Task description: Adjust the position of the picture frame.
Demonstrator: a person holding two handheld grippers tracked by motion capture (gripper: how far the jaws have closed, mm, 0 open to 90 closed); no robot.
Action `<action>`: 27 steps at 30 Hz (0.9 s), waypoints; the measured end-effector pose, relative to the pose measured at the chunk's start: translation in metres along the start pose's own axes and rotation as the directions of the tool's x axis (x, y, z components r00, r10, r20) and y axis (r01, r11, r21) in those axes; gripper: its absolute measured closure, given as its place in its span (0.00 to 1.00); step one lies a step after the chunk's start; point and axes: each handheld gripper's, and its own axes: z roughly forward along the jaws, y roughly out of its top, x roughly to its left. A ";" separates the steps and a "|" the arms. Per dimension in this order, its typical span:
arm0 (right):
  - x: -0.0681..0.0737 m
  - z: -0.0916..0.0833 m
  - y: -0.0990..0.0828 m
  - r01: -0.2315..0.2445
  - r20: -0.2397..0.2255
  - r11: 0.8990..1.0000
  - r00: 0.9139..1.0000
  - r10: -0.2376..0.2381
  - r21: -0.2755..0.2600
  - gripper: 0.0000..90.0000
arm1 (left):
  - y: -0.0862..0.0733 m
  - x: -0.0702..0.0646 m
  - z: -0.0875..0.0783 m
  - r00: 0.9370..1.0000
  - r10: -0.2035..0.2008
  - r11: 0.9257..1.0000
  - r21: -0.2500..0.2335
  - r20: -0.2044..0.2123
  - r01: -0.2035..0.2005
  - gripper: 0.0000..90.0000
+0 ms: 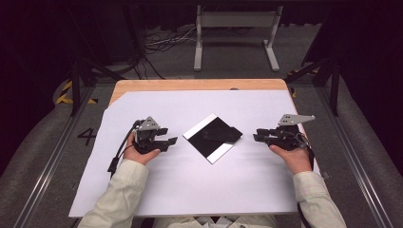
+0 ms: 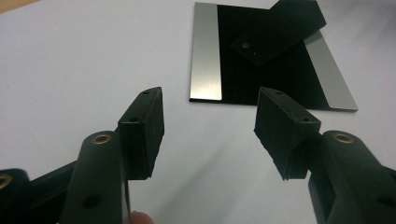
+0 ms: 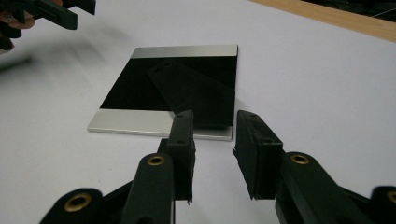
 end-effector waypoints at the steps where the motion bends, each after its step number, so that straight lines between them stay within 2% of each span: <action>1: 0.000 0.002 0.000 -0.001 0.004 1.000 1.000 0.001 0.008 0.76 | 0.000 0.000 0.000 1.000 -0.001 1.000 -0.004 0.003 0.001 0.47; 10: -0.001 0.017 0.013 0.014 0.006 0.999 1.000 -0.015 0.052 0.81 | 0.002 -0.001 -0.003 1.000 0.001 1.000 -0.012 -0.001 -0.001 0.48; 13: -0.002 0.022 0.017 0.029 0.009 0.997 1.000 -0.030 0.074 0.92 | 0.001 0.000 -0.003 1.000 -0.008 1.000 -0.011 -0.002 0.008 0.48; 14: -0.003 0.024 0.019 0.031 0.016 0.996 0.999 -0.032 0.079 0.95 | 0.001 0.000 -0.003 1.000 -0.012 1.000 -0.012 -0.002 0.012 0.48; 16: -0.004 0.029 0.022 0.005 0.062 0.997 0.998 -0.010 0.078 0.99 | 0.001 0.000 -0.003 1.000 -0.014 1.000 -0.013 0.000 0.014 0.47; 20: -0.007 0.033 0.026 -0.013 0.070 0.996 0.998 0.006 0.093 1.00 | 0.001 0.000 -0.003 1.000 -0.015 1.000 -0.006 0.000 0.015 0.47; 23: -0.011 0.039 0.031 -0.009 0.092 0.991 0.996 -0.004 0.136 1.00 | 0.001 0.000 -0.003 1.000 -0.021 1.000 -0.005 -0.001 0.021 0.46; 27: -0.016 0.043 0.034 -0.020 0.099 0.986 0.995 0.004 0.163 1.00 | 0.001 0.001 -0.004 1.000 -0.022 1.000 -0.004 -0.004 0.022 0.46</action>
